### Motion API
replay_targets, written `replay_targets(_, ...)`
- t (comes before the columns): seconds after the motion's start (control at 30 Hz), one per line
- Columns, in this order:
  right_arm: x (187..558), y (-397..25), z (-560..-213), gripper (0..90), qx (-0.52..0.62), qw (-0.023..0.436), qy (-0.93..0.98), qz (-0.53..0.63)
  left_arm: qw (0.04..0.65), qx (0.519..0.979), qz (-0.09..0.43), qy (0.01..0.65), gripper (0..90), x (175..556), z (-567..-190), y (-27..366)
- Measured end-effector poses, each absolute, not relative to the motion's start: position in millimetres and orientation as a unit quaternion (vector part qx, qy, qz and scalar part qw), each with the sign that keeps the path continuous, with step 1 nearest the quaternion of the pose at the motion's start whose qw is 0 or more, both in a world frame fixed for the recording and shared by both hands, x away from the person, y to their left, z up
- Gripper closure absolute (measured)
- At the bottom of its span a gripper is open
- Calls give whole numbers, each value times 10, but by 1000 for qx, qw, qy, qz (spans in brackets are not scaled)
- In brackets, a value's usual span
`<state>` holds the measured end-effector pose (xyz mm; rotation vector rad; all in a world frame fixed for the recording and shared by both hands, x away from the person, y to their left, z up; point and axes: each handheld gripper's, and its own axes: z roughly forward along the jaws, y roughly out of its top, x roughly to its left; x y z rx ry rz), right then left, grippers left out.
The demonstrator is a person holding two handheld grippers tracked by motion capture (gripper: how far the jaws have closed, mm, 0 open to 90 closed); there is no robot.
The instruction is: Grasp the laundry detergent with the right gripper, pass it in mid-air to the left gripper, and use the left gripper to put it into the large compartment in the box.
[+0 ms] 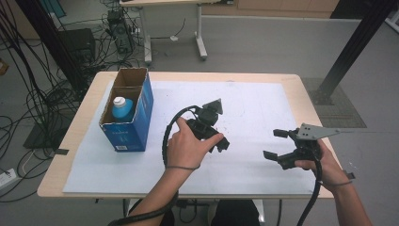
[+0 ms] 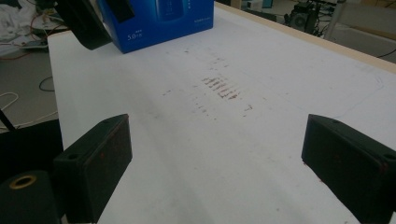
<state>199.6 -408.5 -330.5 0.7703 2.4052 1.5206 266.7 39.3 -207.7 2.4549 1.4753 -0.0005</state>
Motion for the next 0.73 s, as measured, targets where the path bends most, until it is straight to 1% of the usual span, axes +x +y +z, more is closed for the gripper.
replay_targets(0.03,1998,-4084,-3304,85,260,96,812,513,136,850,5,508,75,2651,-2090,368)
replay_targets(0.2,2003,-4069,-3283,85,258,97,814,511,136,851,-7,507,76,2648,-2179,337)
replay_targets(0.43,2005,-4065,-3276,85,259,98,815,509,133,854,-11,503,76,2618,-2260,294)
replay_targets(0.6,1995,-4075,-3279,85,261,100,814,509,133,853,-13,505,77,2617,-2298,306)
replay_targets(0.63,1991,-4077,-3281,85,261,101,813,510,135,851,-20,507,78,2625,-2307,328)
replay_targets(0.73,1982,-4081,-3278,85,261,100,814,509,135,852,-17,506,78,2606,-2305,325)
